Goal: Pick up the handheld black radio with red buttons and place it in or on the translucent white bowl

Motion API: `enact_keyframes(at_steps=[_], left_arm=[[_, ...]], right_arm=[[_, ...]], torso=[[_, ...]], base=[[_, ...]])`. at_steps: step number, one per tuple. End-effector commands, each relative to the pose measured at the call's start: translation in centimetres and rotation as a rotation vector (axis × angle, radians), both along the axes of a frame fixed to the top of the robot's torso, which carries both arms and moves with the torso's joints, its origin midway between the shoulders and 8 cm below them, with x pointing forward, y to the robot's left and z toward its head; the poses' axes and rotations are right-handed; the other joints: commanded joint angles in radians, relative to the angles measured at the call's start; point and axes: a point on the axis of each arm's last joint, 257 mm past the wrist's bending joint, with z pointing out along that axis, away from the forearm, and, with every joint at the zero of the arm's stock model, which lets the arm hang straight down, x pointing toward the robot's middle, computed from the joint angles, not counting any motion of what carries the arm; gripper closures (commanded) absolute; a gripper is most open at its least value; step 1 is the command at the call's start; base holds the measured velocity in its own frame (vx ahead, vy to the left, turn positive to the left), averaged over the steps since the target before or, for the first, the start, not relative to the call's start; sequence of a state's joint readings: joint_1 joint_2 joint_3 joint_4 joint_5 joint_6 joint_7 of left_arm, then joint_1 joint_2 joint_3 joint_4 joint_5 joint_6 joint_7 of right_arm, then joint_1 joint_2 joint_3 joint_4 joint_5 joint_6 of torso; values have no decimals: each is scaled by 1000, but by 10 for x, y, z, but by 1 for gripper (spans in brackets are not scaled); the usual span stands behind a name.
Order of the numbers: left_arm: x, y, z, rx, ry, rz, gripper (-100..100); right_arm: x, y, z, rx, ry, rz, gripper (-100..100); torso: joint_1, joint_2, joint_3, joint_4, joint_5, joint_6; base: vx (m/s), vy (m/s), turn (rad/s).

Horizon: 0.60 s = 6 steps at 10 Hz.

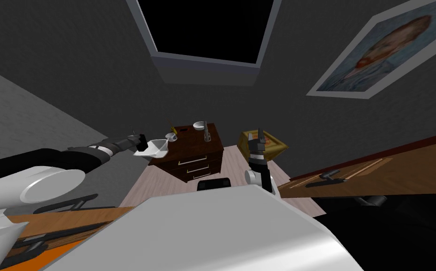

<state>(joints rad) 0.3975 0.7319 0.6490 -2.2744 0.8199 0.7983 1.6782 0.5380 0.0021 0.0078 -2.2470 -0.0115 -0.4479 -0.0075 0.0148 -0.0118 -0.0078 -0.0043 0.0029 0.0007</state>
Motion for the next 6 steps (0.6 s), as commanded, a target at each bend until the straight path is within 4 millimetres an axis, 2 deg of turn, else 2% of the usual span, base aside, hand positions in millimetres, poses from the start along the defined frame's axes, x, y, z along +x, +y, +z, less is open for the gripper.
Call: enact_keyframes(at_steps=[1, 2, 3, 4, 6], left_arm=[[-3, 1, 0, -47, 9, 9, 100], [-4, 1, -1, -69, 13, 13, 100], [-3, 1, 0, -51, 8, 10, 100], [-3, 2, 0, -55, 9, 11, -100], [-3, 2, 0, -55, 9, 11, -100]], right_arm=[[0, 0, 0, 0, 0, 0, 0], [0, 0, 0, 0, 0, 0, 0], [0, 0, 0, 0, 0, 0, 0], [0, 0, 0, 0, 0, 0, 0], [0, 0, 0, 0, 0, 0, 0]], torso=[[0, 0, 0, 0, 0, 0], [-1, -1, 0, 0, 0, 0], [-2, -1, 0, 0, 0, 0], [-7, 3, 1, 0, -1, 0], [-13, 7, 4, 1, -2, 0]], base=[[122, 172, -76], [112, 169, -73], [46, 80, -25], [10, 16, -1], [2, 4, -1]])
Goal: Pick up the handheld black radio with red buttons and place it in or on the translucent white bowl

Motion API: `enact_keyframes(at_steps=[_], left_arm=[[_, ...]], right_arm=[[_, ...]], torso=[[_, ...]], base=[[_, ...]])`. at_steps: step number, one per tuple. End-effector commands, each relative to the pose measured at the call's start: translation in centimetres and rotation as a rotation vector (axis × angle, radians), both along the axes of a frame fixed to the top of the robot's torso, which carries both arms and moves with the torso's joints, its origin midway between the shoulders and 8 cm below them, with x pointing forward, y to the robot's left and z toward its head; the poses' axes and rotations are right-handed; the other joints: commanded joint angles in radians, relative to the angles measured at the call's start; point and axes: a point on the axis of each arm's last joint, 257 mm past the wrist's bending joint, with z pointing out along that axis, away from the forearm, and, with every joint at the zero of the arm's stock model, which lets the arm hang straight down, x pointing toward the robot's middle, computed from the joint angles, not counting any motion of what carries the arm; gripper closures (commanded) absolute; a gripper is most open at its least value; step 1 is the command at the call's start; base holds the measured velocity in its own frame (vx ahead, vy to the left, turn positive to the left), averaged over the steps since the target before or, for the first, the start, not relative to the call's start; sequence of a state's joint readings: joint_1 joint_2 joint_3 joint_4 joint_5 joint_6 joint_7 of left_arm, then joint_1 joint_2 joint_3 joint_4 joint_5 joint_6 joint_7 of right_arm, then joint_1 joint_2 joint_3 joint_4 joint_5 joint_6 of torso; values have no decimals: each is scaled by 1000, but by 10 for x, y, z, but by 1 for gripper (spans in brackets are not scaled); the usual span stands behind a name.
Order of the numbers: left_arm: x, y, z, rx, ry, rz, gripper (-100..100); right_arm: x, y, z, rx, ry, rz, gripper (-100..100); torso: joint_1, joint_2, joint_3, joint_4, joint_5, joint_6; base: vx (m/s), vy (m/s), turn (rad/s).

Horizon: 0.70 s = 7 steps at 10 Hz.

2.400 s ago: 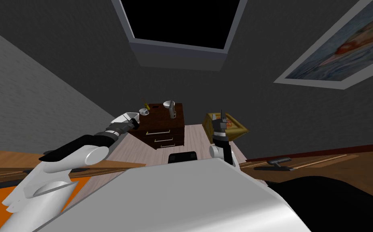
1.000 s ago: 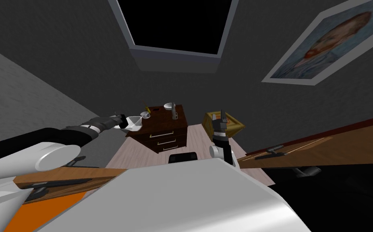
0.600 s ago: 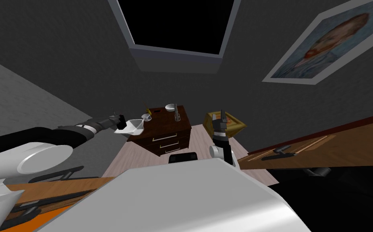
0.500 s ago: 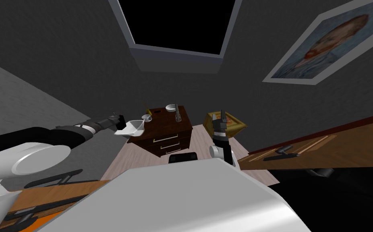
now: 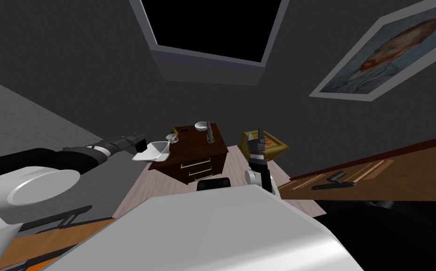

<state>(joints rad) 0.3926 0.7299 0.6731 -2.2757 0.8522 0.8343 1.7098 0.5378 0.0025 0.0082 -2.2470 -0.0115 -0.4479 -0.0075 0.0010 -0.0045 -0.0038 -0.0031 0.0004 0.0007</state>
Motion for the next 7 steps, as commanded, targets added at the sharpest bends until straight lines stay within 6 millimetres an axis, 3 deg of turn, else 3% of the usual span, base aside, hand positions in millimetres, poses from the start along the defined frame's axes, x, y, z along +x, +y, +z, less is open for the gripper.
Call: enact_keyframes(at_steps=[1, 2, 3, 4, 7], left_arm=[[0, 0, 0, 0, 0, 0, -100], [0, 0, 0, 0, 0, 0, -100], [0, 0, 0, 0, 0, 0, 0], [-4, -5, 14, -1, -5, -5, -100], [-9, -15, 33, -2, -9, -15, -100]], right_arm=[[0, 0, 0, 0, 0, 0, 0], [0, 0, 0, 0, 0, 0, 0], [0, 0, 0, 0, 0, 0, 0], [0, 0, 0, 0, 0, 0, 0], [0, 0, 0, 0, 0, 0, 0]], torso=[[0, 0, 0, 0, 0, 0], [0, 0, 0, 0, 0, 0], [0, 0, 0, 0, 0, 0], [0, 0, 0, 0, 0, 0], [1, -1, -1, 0, 0, 0]], base=[[0, 0, 0], [0, 0, 0], [0, 0, 0], [19, 13, 48], [33, 24, 38]])
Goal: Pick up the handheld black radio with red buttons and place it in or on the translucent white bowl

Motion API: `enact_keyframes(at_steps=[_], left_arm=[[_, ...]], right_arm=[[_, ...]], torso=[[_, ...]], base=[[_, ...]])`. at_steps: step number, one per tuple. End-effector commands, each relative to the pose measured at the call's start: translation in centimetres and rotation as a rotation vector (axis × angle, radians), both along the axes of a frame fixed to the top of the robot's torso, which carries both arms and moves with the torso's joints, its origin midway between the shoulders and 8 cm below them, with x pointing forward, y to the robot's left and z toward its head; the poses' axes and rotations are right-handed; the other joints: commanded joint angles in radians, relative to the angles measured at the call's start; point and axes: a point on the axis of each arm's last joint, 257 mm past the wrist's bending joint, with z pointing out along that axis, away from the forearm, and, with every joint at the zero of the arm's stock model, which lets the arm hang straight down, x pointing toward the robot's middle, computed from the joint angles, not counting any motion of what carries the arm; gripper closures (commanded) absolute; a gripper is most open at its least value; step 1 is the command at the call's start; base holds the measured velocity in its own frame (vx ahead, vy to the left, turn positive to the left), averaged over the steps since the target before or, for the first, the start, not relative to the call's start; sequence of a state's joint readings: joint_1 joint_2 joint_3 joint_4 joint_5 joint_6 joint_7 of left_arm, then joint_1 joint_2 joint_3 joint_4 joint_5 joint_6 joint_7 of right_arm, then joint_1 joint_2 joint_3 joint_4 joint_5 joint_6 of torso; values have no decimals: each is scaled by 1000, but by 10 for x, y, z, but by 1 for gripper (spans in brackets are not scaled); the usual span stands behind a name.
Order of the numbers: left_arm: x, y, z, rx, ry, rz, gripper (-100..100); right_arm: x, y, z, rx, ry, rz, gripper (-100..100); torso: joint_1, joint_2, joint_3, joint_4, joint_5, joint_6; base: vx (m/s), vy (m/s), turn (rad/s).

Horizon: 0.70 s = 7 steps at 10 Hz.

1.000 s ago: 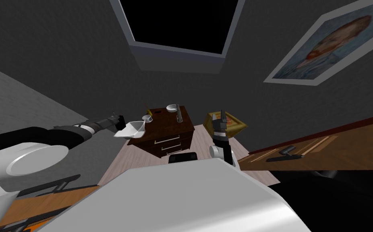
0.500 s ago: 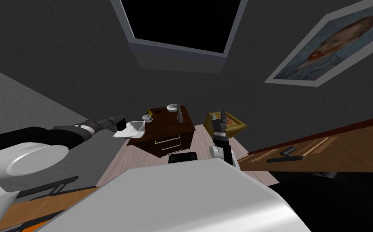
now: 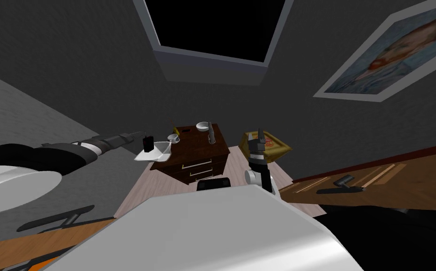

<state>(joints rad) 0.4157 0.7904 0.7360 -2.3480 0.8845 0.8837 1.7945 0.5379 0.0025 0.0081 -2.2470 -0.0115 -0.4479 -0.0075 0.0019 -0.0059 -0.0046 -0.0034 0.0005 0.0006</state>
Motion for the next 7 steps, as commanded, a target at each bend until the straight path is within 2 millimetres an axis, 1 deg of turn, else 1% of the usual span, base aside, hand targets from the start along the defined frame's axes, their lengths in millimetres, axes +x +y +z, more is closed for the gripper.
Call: enact_keyframes(at_steps=[1, 5, 6, 7], left_arm=[[-3, -6, 9, -2, -1, -5, -100], [-11, -22, 30, 1, -1, -21, -100], [-9, -20, 27, 2, -2, -19, -100], [-10, -20, 27, 0, -2, -18, 0]], right_arm=[[0, 0, 0, 0, 0, 0, 0], [0, 0, 0, 0, 0, 0, 0], [0, 0, 0, 0, 0, 0, 0], [0, 0, 0, 0, 0, 0, 0]], torso=[[0, 0, 0, 0, 0, 0], [0, 0, 0, 0, 0, 0], [0, 0, 0, 0, 0, 0], [-1, 1, 0, 0, 0, 0]], base=[[24, 24, 40], [27, 20, 35], [11, 7, 5], [0, 0, 0]])
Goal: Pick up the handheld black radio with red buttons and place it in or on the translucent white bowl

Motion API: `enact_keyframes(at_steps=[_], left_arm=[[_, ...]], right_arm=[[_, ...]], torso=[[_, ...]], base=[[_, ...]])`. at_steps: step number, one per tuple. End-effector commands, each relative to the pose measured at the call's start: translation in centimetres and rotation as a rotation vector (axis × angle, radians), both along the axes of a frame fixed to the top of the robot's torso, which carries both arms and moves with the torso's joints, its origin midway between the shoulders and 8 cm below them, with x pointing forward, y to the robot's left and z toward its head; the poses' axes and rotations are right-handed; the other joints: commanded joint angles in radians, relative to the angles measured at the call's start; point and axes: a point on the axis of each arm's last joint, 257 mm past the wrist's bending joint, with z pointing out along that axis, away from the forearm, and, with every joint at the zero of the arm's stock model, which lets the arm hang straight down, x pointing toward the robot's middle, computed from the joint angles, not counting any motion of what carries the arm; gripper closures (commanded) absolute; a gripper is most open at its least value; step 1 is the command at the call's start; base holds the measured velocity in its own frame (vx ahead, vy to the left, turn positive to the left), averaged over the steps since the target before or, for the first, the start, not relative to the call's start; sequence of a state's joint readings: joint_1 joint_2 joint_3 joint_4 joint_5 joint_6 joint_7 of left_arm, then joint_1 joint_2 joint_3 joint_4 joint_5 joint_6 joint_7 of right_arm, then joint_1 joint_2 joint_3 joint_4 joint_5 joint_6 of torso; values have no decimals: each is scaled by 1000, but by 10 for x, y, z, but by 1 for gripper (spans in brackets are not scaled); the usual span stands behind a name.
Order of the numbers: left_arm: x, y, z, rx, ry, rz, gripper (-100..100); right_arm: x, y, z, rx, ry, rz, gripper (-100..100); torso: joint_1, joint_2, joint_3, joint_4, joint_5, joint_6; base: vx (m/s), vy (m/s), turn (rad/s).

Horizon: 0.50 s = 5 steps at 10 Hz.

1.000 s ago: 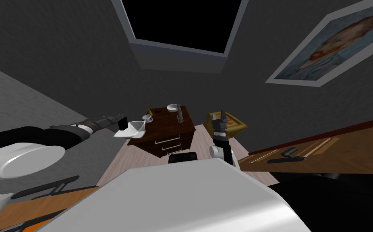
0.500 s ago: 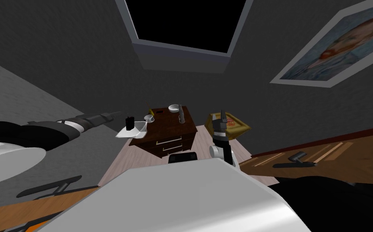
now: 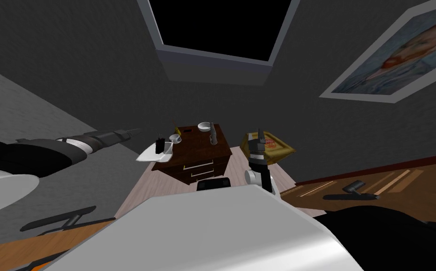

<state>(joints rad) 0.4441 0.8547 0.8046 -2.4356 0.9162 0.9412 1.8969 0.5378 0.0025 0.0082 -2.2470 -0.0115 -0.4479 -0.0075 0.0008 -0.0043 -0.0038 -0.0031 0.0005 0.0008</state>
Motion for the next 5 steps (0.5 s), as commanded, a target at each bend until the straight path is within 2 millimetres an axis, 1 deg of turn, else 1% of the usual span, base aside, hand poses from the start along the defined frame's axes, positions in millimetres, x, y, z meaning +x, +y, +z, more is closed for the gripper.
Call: enact_keyframes(at_steps=[1, 5], left_arm=[[0, 0, 0, 0, 0, 0, 0], [0, 0, 0, 0, 0, 0, 0]], right_arm=[[0, 0, 0, 0, 0, 0, 0], [0, 0, 0, 0, 0, 0, 0]], torso=[[0, 0, 0, 0, 0, 0], [0, 0, 0, 0, 0, 0]], base=[[0, 0, 0], [0, 0, 0]])
